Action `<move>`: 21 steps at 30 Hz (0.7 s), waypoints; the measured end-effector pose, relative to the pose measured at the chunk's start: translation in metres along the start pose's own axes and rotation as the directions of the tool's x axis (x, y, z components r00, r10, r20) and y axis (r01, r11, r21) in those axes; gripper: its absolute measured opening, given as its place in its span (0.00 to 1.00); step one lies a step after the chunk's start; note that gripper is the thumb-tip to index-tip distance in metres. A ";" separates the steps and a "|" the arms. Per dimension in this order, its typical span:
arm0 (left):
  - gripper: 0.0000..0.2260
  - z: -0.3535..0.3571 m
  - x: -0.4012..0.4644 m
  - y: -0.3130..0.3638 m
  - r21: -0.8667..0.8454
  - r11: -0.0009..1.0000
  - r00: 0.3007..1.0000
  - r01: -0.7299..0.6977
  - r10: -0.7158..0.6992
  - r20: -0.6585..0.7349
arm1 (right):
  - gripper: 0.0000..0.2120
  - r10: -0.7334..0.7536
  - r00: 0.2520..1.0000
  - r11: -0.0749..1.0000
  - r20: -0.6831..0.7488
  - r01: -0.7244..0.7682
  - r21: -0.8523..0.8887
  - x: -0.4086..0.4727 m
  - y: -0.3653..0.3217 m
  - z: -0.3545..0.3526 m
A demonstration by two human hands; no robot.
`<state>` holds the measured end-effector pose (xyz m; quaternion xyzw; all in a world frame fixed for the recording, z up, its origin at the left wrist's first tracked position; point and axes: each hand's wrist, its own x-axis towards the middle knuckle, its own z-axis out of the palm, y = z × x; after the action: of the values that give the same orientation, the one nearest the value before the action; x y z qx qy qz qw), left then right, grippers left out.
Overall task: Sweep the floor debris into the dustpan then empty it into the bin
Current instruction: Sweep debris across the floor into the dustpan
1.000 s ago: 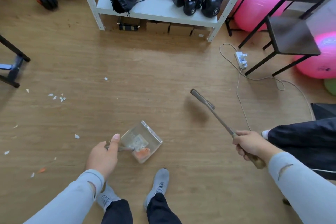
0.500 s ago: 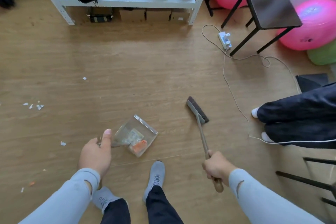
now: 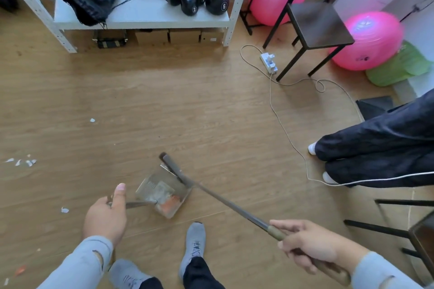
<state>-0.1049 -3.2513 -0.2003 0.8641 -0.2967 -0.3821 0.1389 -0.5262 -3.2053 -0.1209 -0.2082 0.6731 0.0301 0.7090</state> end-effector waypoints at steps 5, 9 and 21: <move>0.27 0.000 0.000 -0.002 -0.015 1.000 1.000 -0.010 0.010 0.001 | 0.34 0.002 0.969 0.993 -0.248 0.027 0.111 -0.001 0.027 -0.002; 0.32 -0.003 0.000 0.002 -0.005 1.000 0.999 -0.001 0.001 0.037 | 0.33 0.063 0.899 0.973 -0.433 0.041 0.228 -0.011 0.047 0.009; 0.34 -0.007 -0.033 0.061 0.130 0.978 0.964 -0.162 0.129 0.232 | 0.08 0.314 0.870 0.642 -0.379 0.100 0.760 -0.070 0.119 0.023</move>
<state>-0.1420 -3.2785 -0.1476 0.7996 -0.4007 -0.4420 0.0684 -0.5493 -3.0719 -0.0834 0.1490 0.7873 -0.2634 0.5372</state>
